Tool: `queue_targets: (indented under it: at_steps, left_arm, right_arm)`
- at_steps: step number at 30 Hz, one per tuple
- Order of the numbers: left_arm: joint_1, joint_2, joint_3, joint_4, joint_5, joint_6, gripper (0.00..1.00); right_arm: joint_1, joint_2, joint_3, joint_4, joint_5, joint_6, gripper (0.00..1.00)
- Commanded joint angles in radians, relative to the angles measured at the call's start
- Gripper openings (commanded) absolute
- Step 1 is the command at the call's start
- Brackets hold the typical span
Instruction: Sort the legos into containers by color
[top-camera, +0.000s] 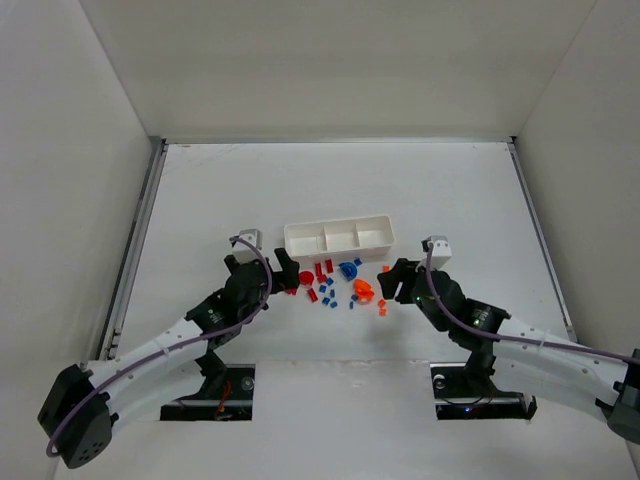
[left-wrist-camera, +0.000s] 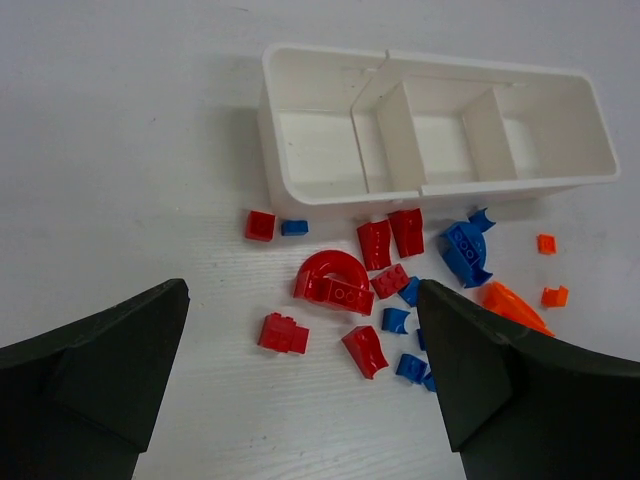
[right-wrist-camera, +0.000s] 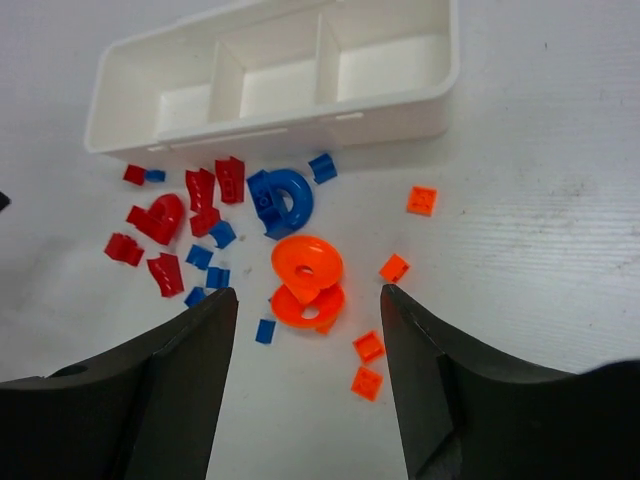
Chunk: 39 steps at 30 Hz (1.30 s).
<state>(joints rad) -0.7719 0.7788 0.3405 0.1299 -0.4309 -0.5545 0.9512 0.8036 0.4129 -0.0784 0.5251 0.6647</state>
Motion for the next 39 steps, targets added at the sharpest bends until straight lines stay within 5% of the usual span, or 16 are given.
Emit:
queue_targets:
  at_steps: [1, 6, 10, 12, 13, 14, 15, 17, 30, 36, 39]
  left_arm:
    - [0.016, 0.026, 0.031, 0.131, 0.0, 0.028, 1.0]
    - [-0.038, 0.042, 0.02, 0.206, -0.012, 0.036, 1.0]
    - [-0.097, -0.087, -0.027, 0.228, -0.078, -0.022, 1.0]
    - [-0.12, -0.131, -0.035, 0.211, -0.106, -0.038, 0.99]
    - [-0.123, -0.136, -0.032, 0.208, -0.101, -0.032, 0.83]
    - [-0.117, -0.136, -0.025, 0.195, -0.082, 0.011, 0.44]
    - [-0.103, -0.127, -0.02, 0.189, -0.063, 0.025, 0.28]
    - [-0.082, -0.104, -0.023, 0.198, -0.025, 0.021, 0.2]
    - [0.012, -0.024, -0.072, 0.29, 0.081, -0.008, 0.38]
    - [0.021, -0.01, -0.077, 0.307, 0.103, -0.015, 0.39]
    - [0.023, -0.007, -0.078, 0.31, 0.112, -0.021, 0.4]
  right_arm:
    - [0.005, -0.056, 0.033, 0.022, 0.003, -0.03, 0.57]
    - [-0.004, 0.006, 0.064, 0.02, -0.072, -0.063, 0.09]
    - [0.01, 0.069, 0.092, 0.019, -0.103, -0.088, 0.09]
    - [0.025, 0.098, 0.101, 0.019, -0.134, -0.111, 0.21]
    - [0.025, 0.114, 0.102, 0.02, -0.145, -0.12, 0.31]
    - [0.025, 0.127, 0.101, 0.026, -0.151, -0.126, 0.4]
    - [0.025, 0.152, 0.101, 0.032, -0.154, -0.135, 0.47]
    - [0.025, 0.19, 0.106, 0.042, -0.158, -0.148, 0.51]
    - [0.011, 0.516, 0.251, 0.071, -0.194, -0.217, 0.59]
    - [-0.004, 0.598, 0.277, 0.077, -0.194, -0.223, 0.54]
    - [-0.01, 0.634, 0.288, 0.077, -0.191, -0.223, 0.4]
